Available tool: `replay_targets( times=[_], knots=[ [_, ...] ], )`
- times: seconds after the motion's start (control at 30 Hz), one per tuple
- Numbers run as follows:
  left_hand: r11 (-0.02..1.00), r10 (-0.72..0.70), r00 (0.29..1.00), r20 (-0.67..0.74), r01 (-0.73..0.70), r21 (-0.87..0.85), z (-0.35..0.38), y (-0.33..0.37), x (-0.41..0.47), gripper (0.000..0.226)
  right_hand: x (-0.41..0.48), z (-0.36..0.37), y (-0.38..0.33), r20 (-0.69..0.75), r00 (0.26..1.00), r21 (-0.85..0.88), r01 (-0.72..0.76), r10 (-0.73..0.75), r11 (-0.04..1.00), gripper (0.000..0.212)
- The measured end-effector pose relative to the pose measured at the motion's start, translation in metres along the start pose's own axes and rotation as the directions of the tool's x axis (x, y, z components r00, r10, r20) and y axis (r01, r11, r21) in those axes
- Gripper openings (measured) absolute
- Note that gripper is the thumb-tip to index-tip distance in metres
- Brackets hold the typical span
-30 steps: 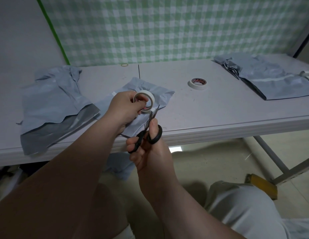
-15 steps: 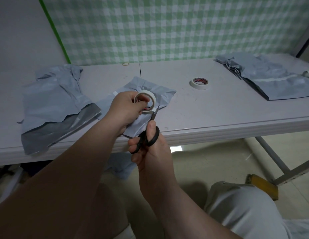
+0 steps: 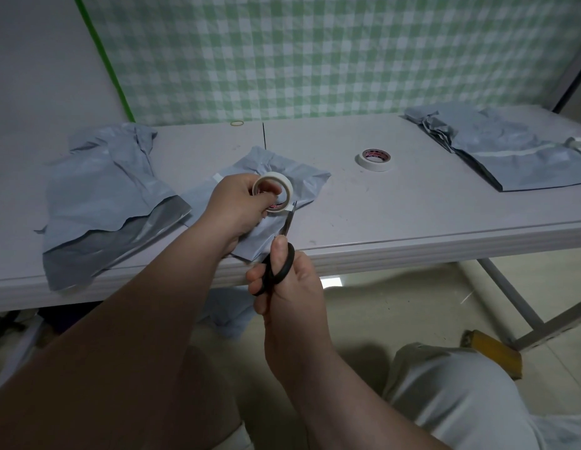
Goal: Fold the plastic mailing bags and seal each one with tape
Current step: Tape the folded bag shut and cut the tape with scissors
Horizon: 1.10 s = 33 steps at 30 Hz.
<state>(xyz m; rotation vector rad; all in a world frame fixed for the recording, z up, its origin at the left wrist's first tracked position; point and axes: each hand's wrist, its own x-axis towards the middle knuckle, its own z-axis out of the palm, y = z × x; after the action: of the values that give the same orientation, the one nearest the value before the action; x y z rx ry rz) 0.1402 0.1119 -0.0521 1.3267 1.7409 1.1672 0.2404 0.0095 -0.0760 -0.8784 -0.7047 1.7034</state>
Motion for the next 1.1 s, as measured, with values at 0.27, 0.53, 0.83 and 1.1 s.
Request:
replay_targets(
  times=[0.27,0.53,0.83,1.1],
  knots=[
    [0.999,-0.027,0.999,-0.021,0.027,-0.035,0.001,0.001,0.002,0.023,-0.009,-0.008,-0.02,0.005,1.0,-0.038,0.004,-0.004,0.999,0.025],
    [0.987,0.013,0.999,0.047,-0.005,-0.163,0.016,0.022,0.001,0.013,0.041,-0.064,-0.104,-0.093,0.872,-0.881,0.153,-0.48,0.448,0.014],
    [0.77,0.369,0.881,0.295,-0.468,0.435,0.075,0.048,-0.014,0.018,0.077,-0.1,-0.147,0.012,0.866,-0.905,-0.202,-0.499,-0.374,0.021],
    [0.677,0.472,0.819,0.326,-0.573,0.461,0.044,0.049,-0.008,0.05,0.083,-0.092,-0.15,0.253,0.777,-0.888,-0.049,-0.576,-0.456,0.029]
  ],
)
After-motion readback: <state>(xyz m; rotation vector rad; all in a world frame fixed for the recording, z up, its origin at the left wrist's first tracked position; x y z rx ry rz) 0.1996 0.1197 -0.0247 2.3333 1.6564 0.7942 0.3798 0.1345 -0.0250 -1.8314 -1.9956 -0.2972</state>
